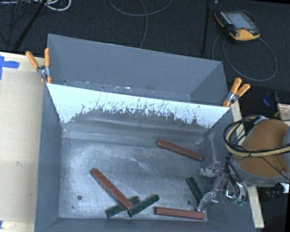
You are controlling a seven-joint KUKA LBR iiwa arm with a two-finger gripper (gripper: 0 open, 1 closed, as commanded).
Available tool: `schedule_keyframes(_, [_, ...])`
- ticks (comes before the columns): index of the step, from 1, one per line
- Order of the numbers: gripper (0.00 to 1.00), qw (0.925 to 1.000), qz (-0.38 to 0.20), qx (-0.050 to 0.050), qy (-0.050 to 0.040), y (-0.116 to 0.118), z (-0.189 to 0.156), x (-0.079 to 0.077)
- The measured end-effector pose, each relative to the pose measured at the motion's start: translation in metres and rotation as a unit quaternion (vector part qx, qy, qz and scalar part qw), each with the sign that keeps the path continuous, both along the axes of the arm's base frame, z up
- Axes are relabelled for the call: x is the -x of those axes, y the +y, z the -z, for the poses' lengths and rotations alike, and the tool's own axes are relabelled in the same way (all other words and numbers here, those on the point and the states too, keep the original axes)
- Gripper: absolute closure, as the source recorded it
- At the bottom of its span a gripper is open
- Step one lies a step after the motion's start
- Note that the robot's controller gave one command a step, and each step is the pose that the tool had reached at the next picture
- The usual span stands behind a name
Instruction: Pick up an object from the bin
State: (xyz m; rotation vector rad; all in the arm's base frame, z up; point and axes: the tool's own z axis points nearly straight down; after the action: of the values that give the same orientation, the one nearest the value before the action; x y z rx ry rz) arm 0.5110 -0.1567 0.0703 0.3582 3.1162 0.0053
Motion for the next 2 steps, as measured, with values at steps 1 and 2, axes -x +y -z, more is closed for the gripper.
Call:
schedule_keyframes(1, [1.00, 0.9967, 0.081, 0.001, -0.0015, -0.0027, -0.0031, -0.0191])
schedule_keyframes(2, [1.00, 0.9967, 0.081, 0.001, -0.0016, -0.0027, -0.0031, -0.0191])
